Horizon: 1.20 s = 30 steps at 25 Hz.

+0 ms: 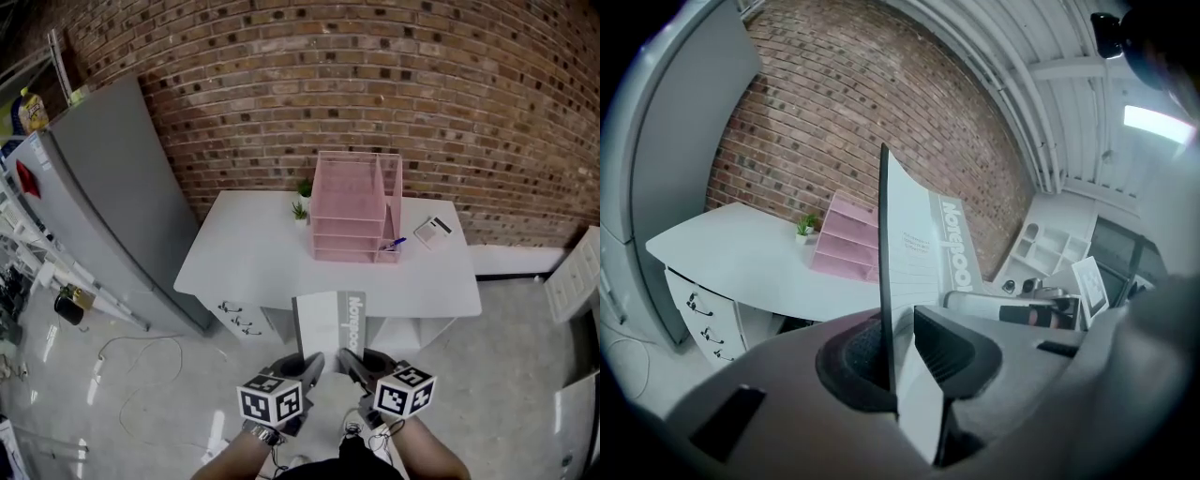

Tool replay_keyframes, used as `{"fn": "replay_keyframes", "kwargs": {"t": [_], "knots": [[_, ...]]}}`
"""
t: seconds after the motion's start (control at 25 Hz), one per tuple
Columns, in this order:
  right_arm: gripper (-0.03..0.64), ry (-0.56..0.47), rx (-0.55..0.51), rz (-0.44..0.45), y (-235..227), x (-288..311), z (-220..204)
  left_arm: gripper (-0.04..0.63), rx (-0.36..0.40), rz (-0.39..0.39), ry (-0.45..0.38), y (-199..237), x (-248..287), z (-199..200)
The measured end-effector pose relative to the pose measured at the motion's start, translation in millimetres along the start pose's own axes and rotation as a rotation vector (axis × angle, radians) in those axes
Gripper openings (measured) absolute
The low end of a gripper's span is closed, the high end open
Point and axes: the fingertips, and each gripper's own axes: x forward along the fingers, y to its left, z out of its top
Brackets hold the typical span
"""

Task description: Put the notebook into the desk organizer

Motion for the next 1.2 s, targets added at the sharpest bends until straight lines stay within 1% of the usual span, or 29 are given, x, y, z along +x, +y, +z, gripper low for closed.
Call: {"fn": "replay_keyframes", "kwargs": {"t": [0.28, 0.52, 0.88, 1.2], "knots": [[0.014, 0.029, 0.003, 0.036, -59.6, 7.6, 36.2, 0.058, -0.022, 0.038, -0.012, -1.1, 62.9, 25.8], [0.014, 0.039, 0.008, 0.064, -95.1, 8.9, 56.7, 0.058, -0.035, 0.062, -0.019, -4.8, 100.4, 39.5], [0.014, 0.042, 0.031, 0.058, -130.4, 9.4, 73.7, 0.058, -0.034, 0.06, -0.007, -8.0, 136.3, 51.6], [0.014, 0.05, 0.065, 0.034, -148.9, 26.9, 76.4, 0.058, -0.039, 0.038, 0.018, 7.8, 153.3, 59.6]]}}
